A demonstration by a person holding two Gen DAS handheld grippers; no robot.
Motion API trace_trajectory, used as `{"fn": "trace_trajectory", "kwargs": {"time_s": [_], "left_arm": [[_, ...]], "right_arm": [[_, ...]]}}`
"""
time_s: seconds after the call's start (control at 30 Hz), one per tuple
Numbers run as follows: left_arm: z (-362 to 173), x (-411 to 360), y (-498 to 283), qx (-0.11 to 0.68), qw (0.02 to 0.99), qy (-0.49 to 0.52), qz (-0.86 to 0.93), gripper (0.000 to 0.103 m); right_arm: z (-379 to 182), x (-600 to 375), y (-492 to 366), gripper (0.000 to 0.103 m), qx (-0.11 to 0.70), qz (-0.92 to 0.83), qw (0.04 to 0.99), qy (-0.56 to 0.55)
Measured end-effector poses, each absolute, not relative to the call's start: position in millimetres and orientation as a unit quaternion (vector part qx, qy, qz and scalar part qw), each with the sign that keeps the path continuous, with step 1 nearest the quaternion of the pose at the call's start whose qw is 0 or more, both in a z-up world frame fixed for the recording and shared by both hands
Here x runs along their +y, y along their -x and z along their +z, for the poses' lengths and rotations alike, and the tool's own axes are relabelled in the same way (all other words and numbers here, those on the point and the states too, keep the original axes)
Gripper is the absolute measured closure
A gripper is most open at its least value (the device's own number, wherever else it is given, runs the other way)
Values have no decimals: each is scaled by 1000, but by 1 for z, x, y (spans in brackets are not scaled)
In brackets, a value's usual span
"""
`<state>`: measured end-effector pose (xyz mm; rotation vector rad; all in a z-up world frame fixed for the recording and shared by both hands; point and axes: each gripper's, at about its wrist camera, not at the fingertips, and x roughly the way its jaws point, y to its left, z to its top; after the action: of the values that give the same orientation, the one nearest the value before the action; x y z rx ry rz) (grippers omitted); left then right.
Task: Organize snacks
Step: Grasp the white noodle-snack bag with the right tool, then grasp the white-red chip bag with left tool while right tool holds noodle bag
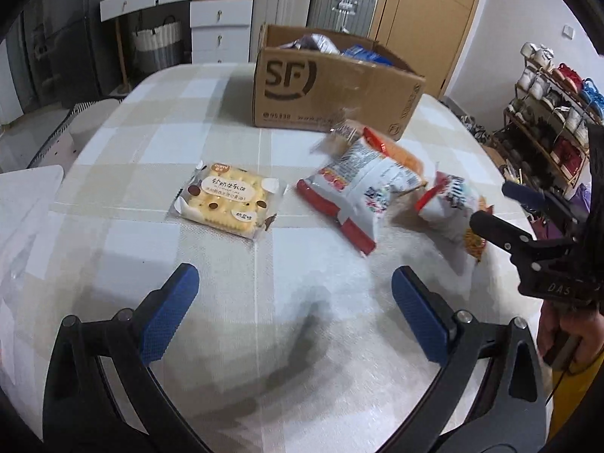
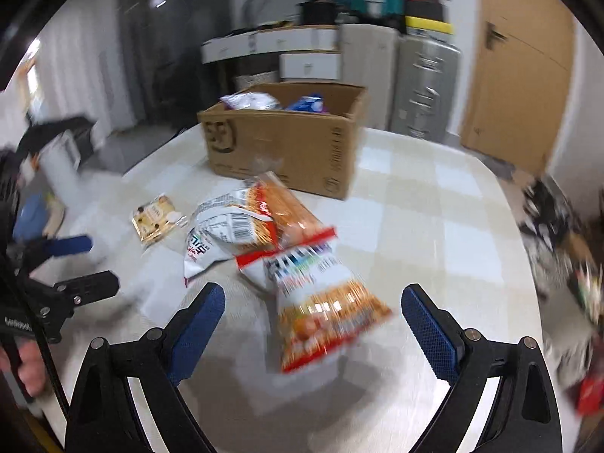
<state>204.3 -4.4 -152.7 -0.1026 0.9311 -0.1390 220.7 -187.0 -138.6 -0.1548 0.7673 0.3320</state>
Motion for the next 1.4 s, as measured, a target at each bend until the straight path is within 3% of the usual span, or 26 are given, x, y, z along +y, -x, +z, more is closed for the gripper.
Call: {"fn": "trace_trajectory", "kwargs": {"time_s": [0.23,0.37,0.43,0.47,0.67,1.0,1.4], "left_arm": [[-166,-3,-225,464,882,50,-67,1],[-170,-3,-229,469,880,47,-65,1],[-171,-3,-228,472,878,42,-65,1],[-172,-4,-228,473,878,40,-64,1],[-171,-3,-226,473,878,38,-59,1],[-153,-3,-210,459,887,25,-50,1],[-125,-30,-225,434,897,-46,-74,1]], "right_arm": [[-160,-173,-263,7,401,184,889,119],[-171,-168,-272,23,417,203,879,111],[-176,-167,-274,25,422,206,877,101],[-178,-168,-275,32,425,203,877,95],[-179,-174,-271,45,426,199,881,50],[-156,-204,-230,46,349,229,905,-78],[-154,-223,-206,46,301,222,918,-131]]}}
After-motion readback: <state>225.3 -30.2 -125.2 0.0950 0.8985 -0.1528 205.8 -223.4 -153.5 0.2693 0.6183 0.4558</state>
